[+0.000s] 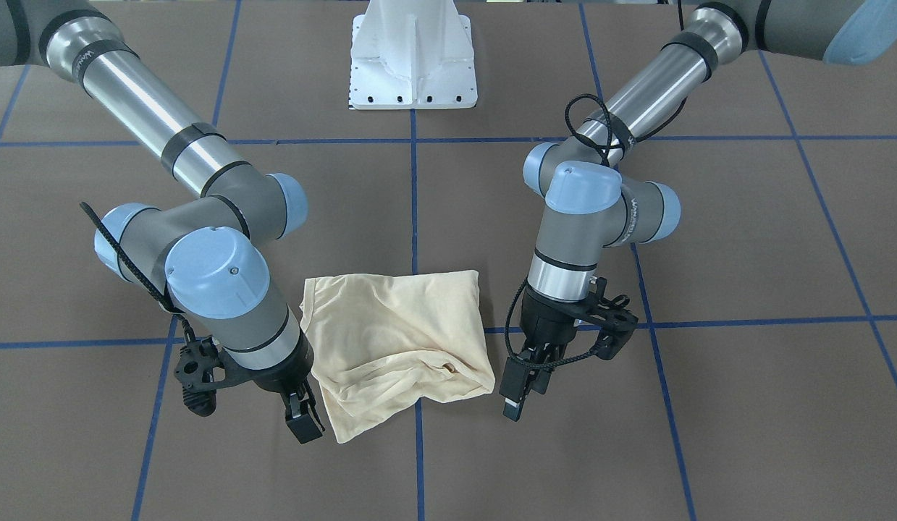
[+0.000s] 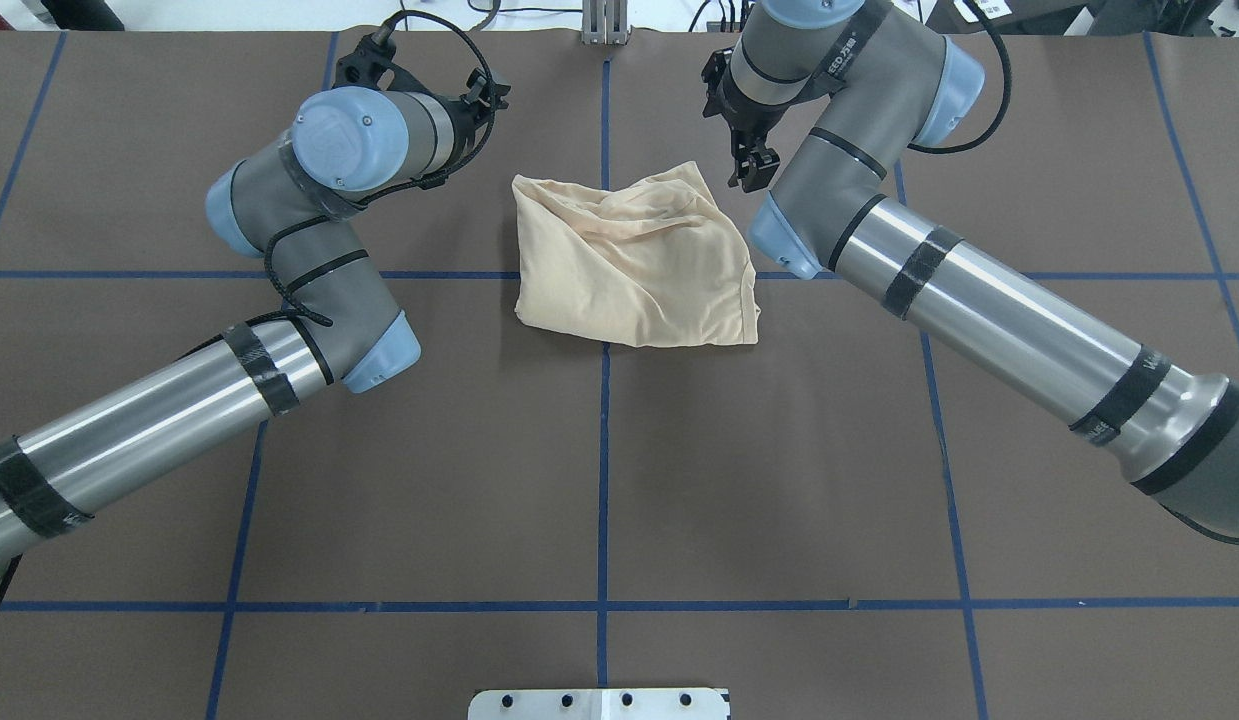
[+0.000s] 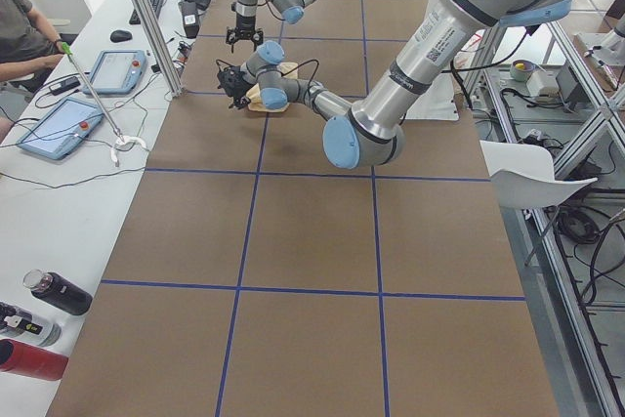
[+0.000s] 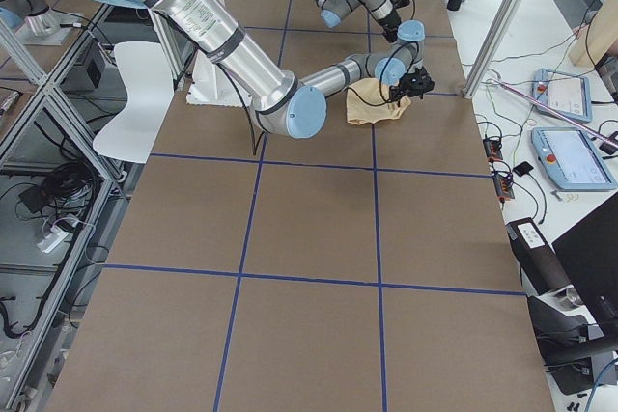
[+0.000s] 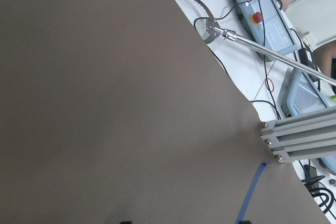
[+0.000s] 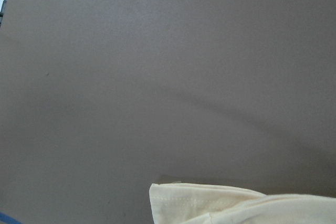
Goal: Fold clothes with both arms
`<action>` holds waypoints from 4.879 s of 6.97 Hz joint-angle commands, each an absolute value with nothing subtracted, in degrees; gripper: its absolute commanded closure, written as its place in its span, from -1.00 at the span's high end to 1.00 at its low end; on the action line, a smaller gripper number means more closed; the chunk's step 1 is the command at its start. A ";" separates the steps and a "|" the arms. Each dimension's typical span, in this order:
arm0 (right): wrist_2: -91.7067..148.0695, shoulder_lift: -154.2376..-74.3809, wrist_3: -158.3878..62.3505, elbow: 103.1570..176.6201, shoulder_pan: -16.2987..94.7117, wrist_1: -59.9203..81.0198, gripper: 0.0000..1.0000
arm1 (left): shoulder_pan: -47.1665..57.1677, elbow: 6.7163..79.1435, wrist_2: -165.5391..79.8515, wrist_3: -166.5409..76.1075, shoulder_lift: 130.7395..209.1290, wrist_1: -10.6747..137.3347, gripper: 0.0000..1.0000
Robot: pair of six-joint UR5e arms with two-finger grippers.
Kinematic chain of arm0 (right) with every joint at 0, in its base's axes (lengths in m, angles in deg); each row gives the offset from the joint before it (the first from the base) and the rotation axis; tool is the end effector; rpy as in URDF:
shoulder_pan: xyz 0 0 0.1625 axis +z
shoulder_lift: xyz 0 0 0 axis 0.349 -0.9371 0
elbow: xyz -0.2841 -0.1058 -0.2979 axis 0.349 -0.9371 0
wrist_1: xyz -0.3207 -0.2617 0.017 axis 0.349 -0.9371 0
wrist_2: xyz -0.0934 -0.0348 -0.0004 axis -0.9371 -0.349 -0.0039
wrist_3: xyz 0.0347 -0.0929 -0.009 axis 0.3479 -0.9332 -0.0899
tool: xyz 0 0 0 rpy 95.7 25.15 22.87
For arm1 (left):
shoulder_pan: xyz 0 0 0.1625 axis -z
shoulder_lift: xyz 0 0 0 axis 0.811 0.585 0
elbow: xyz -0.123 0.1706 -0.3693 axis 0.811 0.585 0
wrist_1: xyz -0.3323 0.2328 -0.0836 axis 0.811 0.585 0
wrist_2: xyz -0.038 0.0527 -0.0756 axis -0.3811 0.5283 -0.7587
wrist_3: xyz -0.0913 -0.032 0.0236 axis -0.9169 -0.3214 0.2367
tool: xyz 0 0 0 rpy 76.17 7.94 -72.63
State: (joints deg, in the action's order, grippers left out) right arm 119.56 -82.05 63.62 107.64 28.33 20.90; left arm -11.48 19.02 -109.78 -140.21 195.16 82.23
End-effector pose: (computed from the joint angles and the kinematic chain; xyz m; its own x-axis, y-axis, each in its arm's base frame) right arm -0.4792 -0.6864 0.2573 0.0550 0.9159 0.3977 -0.6618 0.3317 -0.6723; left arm 0.4912 -0.6385 0.2648 0.0345 -0.4912 -0.8704 0.7519 0.5865 -0.3011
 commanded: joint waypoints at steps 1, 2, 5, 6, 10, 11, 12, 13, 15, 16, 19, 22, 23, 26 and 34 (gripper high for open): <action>119.94 -84.38 60.84 112.61 27.83 20.85 1.00 | -10.26 29.05 -115.76 -132.15 187.84 81.61 0.68; 121.16 -89.19 54.81 117.42 29.13 20.68 1.00 | -9.03 35.57 -119.10 -125.56 182.82 80.65 0.68; 134.58 -104.65 22.45 125.80 41.49 20.59 1.00 | -1.58 49.66 -134.63 -100.62 166.83 80.29 0.68; 138.36 -108.80 10.05 126.60 46.58 20.59 1.00 | 0.89 53.70 -138.17 -89.92 159.90 80.29 0.69; 142.36 -128.04 -33.82 128.72 59.36 20.24 1.00 | 18.80 54.72 -149.35 -46.39 141.76 80.29 1.00; 142.10 -130.70 -42.98 128.81 61.21 18.06 1.00 | 22.24 53.23 -149.45 -38.30 139.73 80.21 1.00; 141.40 -131.16 -52.38 128.72 63.57 13.17 1.00 | 26.53 50.17 -149.46 -30.30 139.36 80.12 1.00; 140.52 -130.73 -62.92 128.81 66.21 5.72 1.00 | 29.19 46.65 -149.46 -24.48 139.35 80.20 1.00; 136.92 -129.50 -69.79 133.17 68.69 -4.59 1.00 | 31.58 45.91 -151.28 -22.84 139.62 77.06 1.00; 136.82 -130.19 -69.79 135.73 68.87 -6.38 1.00 | 32.20 45.92 -153.65 -22.84 139.62 74.43 1.00; 139.09 -130.10 -62.20 141.52 68.78 -11.30 1.00 | 32.99 47.58 -155.70 -23.63 142.34 62.12 1.00; 143.30 -132.13 -61.00 142.78 68.08 -10.44 1.00 | 33.25 49.85 -157.01 -29.78 141.03 62.28 1.00; 143.85 -132.04 -61.00 142.96 68.08 -10.52 1.00 | 33.26 50.48 -156.75 -29.78 139.54 62.88 1.00; 144.38 -132.22 -61.18 143.13 68.08 -10.44 1.00 | 33.26 53.63 -156.84 -30.31 140.15 62.10 1.00; 144.72 -132.31 -61.61 142.26 67.20 -10.35 1.00 | 33.08 57.70 -156.48 -30.22 137.77 61.84 1.00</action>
State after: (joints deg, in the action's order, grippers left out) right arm 144.31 -132.34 -61.17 142.43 67.19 -10.42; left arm 33.21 57.69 -156.38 -30.22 137.95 61.96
